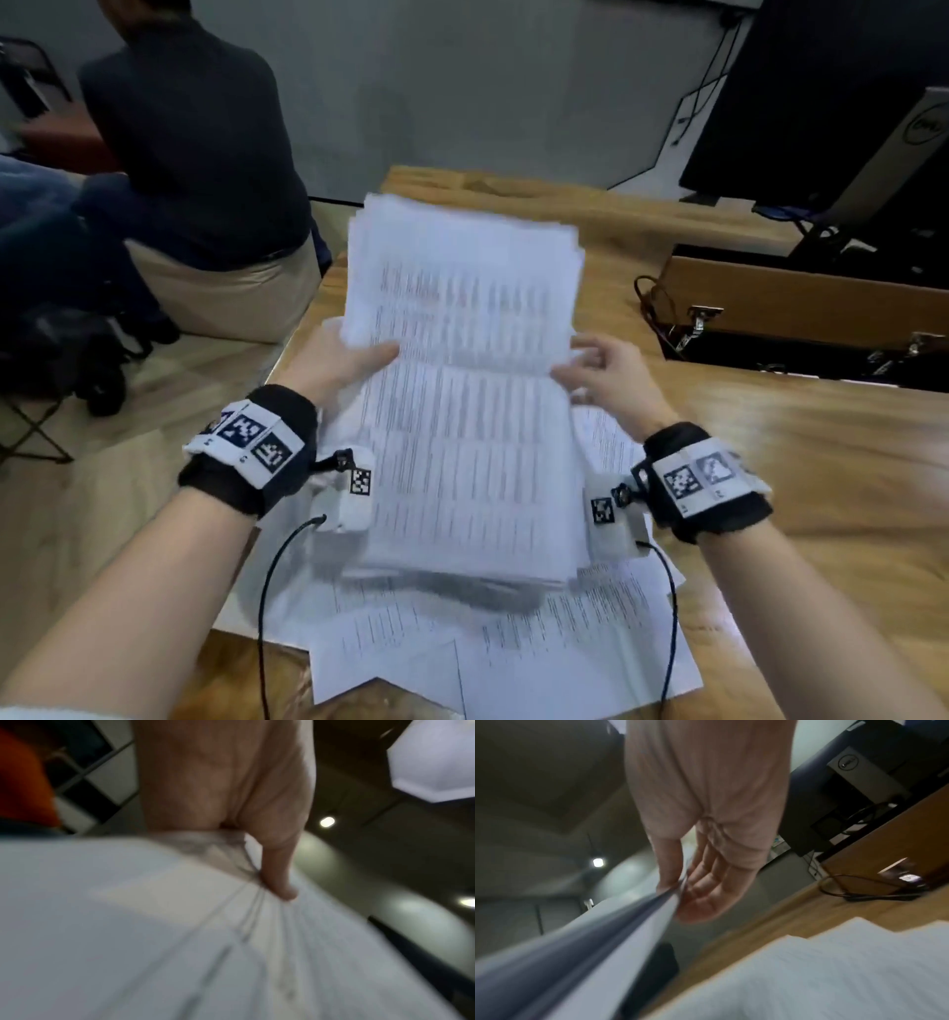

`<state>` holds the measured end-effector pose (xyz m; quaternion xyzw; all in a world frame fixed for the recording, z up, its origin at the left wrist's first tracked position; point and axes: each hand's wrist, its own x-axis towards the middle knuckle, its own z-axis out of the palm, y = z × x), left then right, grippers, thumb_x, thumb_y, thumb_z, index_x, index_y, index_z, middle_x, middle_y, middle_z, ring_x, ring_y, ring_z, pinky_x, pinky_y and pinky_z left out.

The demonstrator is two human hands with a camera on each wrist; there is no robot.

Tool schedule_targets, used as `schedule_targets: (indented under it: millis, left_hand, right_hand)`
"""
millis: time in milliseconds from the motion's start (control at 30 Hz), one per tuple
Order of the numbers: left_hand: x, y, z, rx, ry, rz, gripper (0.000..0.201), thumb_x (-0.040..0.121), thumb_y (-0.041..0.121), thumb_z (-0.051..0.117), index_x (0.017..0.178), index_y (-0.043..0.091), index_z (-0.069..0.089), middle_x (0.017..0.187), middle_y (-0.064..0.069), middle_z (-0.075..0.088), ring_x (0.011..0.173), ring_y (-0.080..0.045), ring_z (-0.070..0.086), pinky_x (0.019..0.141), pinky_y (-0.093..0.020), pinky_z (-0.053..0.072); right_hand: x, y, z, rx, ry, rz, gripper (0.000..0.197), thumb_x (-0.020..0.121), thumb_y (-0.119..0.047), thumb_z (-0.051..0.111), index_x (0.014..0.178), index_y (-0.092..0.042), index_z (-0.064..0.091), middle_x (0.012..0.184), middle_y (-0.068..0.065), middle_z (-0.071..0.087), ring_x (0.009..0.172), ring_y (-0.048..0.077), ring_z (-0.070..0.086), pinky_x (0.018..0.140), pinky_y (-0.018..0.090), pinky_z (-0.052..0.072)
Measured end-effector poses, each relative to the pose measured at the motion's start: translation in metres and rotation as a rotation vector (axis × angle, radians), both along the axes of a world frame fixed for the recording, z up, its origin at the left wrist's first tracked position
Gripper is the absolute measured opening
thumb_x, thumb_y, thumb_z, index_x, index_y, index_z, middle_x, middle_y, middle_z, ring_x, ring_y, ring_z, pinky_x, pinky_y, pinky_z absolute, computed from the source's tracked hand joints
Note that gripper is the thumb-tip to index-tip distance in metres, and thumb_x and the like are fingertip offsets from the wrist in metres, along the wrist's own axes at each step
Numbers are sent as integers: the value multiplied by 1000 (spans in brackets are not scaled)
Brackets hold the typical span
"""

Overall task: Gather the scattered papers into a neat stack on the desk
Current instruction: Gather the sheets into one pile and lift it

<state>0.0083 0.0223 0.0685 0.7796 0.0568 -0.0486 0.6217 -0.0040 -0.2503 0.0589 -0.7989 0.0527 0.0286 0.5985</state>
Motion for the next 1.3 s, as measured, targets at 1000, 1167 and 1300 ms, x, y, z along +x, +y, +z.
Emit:
schedule_targets:
  millis: [1000,1167,1300]
  left_hand:
    - [-24,6,-109,-267,200,313,39,92,16,52,130,6,51,126,-12,61,117,-30,57,98,-40,44]
    - [-25,-9,-104,-290,276,168,40,95,16,48,134,9,46,129,-8,56,120,-28,53,101,-40,41]
    - [-29,-10,-110,-245,250,156,42,95,11,47,136,8,44,137,-11,53,127,-30,49,104,-40,38]
  right_hand:
    - [-21,-27,-90,-46,261,-36,23,88,-2,56,108,-11,60,90,19,68,71,28,66,77,43,55]
    - [-25,-3,-101,85,363,-40,21,95,-26,50,110,-15,60,100,12,69,84,25,67,70,35,56]
    - [-21,-5,-106,189,287,-210,17,94,-14,51,110,-11,58,90,11,65,74,20,63,63,27,53]
